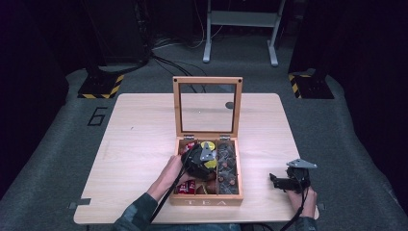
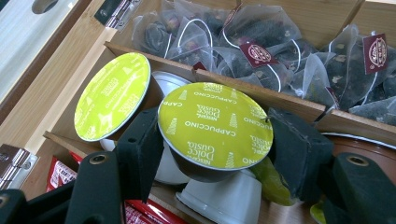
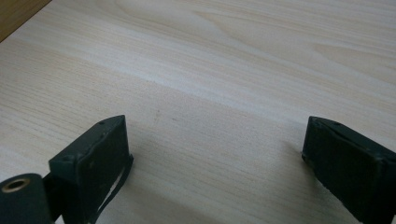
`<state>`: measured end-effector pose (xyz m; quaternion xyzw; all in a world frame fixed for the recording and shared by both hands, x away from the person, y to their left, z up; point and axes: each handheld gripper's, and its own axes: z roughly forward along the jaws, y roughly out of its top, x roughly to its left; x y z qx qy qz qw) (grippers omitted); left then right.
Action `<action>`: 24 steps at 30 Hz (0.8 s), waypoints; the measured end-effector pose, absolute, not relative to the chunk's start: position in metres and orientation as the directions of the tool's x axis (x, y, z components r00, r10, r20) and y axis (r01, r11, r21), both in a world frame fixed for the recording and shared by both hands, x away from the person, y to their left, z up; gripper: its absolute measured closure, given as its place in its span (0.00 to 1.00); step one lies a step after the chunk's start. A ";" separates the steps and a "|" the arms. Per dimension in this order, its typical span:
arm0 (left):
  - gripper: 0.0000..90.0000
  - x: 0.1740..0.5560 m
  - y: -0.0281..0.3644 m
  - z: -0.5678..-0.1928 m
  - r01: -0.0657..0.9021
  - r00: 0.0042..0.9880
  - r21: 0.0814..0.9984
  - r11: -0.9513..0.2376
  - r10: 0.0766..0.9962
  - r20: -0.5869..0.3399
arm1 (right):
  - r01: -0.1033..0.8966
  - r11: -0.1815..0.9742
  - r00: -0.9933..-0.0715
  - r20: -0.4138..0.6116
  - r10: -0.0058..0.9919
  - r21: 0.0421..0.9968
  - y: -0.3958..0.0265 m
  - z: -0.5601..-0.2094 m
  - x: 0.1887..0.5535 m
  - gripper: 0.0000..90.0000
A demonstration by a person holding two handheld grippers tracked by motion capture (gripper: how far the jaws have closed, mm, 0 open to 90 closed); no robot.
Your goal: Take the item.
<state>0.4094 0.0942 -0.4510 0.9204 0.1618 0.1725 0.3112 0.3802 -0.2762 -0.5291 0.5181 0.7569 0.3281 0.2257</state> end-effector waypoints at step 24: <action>0.43 0.403 0.105 -0.438 0.174 0.887 0.673 -0.719 0.411 0.210 | 0.635 0.249 -0.361 -0.003 0.932 0.732 -0.276 -0.529 0.380 0.08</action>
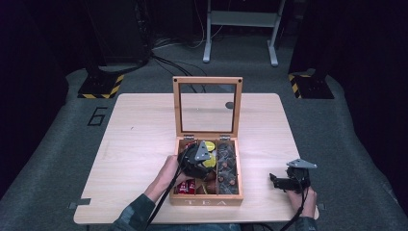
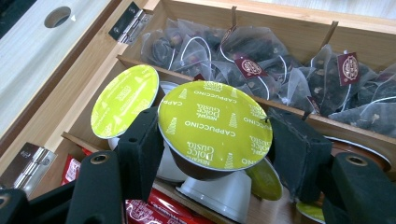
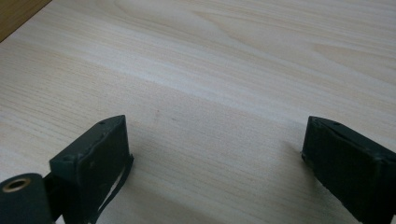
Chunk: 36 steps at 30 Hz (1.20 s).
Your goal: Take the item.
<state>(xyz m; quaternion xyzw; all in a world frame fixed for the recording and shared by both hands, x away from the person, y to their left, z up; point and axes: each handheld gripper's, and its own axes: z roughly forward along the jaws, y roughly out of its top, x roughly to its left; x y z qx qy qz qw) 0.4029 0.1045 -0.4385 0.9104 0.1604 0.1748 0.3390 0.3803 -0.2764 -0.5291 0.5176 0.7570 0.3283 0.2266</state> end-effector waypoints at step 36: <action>0.43 0.395 0.144 -0.410 0.172 0.834 0.767 -0.618 0.506 0.220 | 0.636 0.245 -0.361 0.002 0.933 0.732 -0.276 -0.529 0.380 0.08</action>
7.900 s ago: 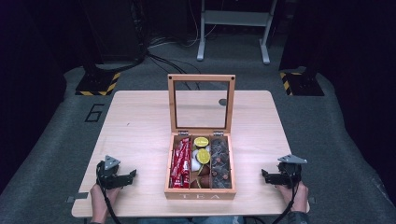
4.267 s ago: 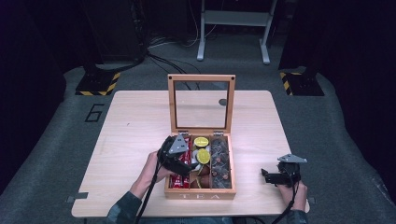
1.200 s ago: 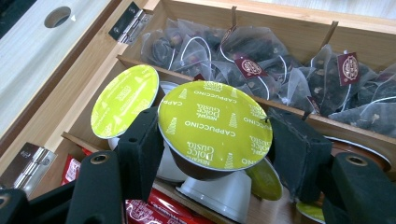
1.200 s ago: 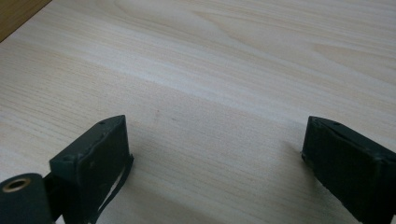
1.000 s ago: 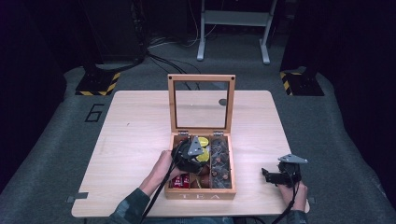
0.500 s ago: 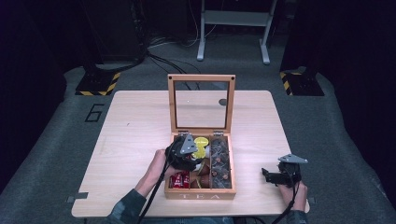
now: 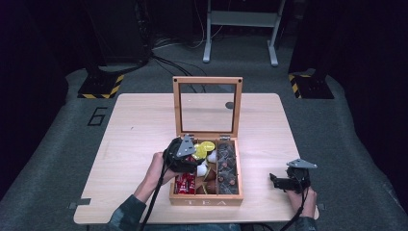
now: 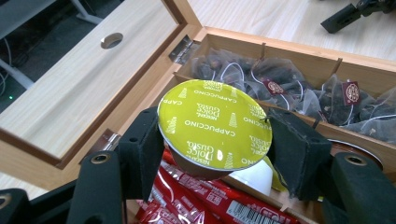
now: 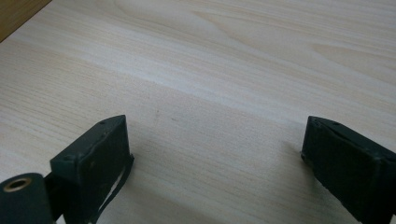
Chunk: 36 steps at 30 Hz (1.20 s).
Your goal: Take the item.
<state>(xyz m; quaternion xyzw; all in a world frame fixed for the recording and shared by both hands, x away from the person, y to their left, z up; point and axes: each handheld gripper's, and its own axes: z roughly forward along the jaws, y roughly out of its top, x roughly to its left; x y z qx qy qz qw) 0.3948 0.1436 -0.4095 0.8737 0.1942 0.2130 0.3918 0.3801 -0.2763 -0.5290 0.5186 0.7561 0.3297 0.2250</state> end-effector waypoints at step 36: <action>0.44 0.398 0.221 -0.403 0.248 0.722 0.824 -0.509 0.664 0.193 | 0.638 0.246 -0.361 0.001 0.933 0.729 -0.277 -0.529 0.380 0.08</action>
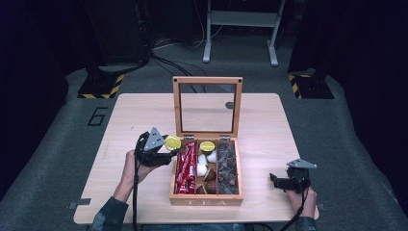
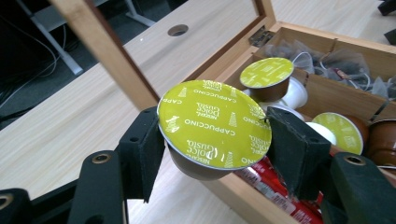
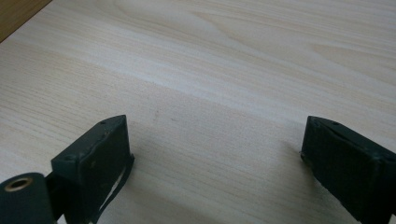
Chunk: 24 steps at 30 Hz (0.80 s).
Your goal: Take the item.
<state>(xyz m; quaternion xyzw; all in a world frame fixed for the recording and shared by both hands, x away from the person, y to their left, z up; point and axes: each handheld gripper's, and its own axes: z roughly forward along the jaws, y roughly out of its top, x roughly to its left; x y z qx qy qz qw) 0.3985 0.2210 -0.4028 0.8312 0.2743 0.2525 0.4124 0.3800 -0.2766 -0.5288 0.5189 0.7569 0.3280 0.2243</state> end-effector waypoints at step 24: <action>0.44 0.407 0.275 -0.428 0.323 0.614 0.851 -0.414 0.776 0.144 | 0.638 0.246 -0.359 0.000 0.933 0.730 -0.277 -0.529 0.380 0.09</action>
